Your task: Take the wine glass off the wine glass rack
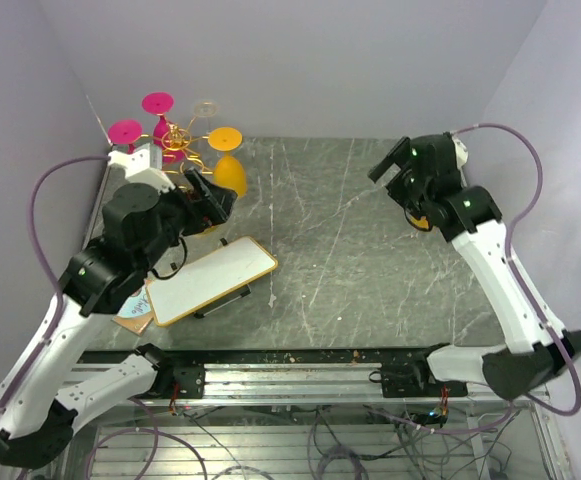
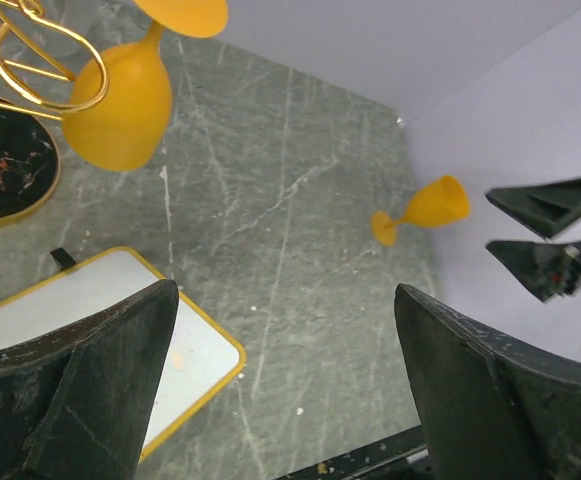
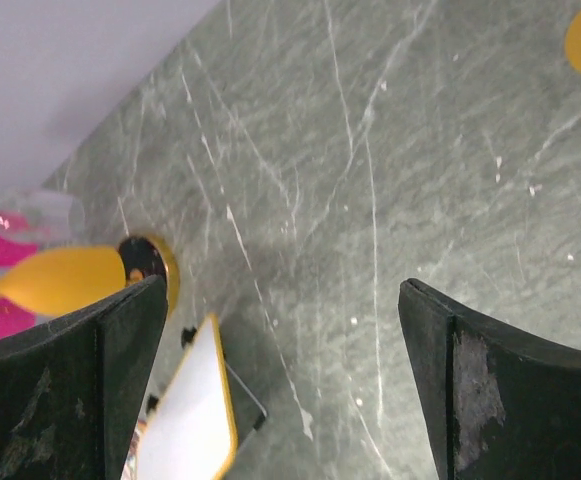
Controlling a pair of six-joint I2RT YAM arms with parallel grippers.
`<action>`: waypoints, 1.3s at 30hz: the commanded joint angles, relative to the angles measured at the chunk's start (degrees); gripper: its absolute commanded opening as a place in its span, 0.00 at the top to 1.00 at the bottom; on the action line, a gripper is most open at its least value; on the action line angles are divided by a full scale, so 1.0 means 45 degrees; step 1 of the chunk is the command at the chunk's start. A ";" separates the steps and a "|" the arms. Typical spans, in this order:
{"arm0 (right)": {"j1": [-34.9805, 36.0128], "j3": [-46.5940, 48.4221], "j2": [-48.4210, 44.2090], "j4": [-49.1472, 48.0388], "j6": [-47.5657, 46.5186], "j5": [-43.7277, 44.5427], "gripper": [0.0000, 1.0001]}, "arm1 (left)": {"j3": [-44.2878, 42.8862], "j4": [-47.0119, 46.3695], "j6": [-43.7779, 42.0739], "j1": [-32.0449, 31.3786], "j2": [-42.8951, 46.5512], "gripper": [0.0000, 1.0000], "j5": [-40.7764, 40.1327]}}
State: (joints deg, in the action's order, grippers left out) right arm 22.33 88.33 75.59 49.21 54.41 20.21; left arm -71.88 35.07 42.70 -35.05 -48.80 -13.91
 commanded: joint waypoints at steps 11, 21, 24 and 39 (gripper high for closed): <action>0.1095 -0.6730 -0.6263 -0.6440 -0.2464 -0.2171 0.00 | -0.1626 -0.1073 -0.1284 0.2071 -0.2773 0.01 0.2412; 0.1894 -0.9367 -0.8733 -0.8859 -0.4128 -0.1140 0.00 | -0.2655 -0.0765 -0.1195 0.5354 -0.3137 0.02 0.3817; 0.2009 -0.9591 -0.8847 -0.9036 -0.4445 -0.0942 0.00 | -0.2916 -0.0417 -0.1230 0.6617 -0.2935 0.01 0.3756; 0.2372 -1.0155 -0.9369 -0.9719 -0.5399 -0.0389 0.00 | -0.3231 0.0631 -0.1023 1.0620 -0.3986 0.01 0.4837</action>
State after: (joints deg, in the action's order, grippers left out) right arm 32.16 43.42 34.81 7.92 31.86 16.43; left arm -86.63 36.27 37.95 8.93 -64.77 3.86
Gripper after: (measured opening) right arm 0.994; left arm 0.998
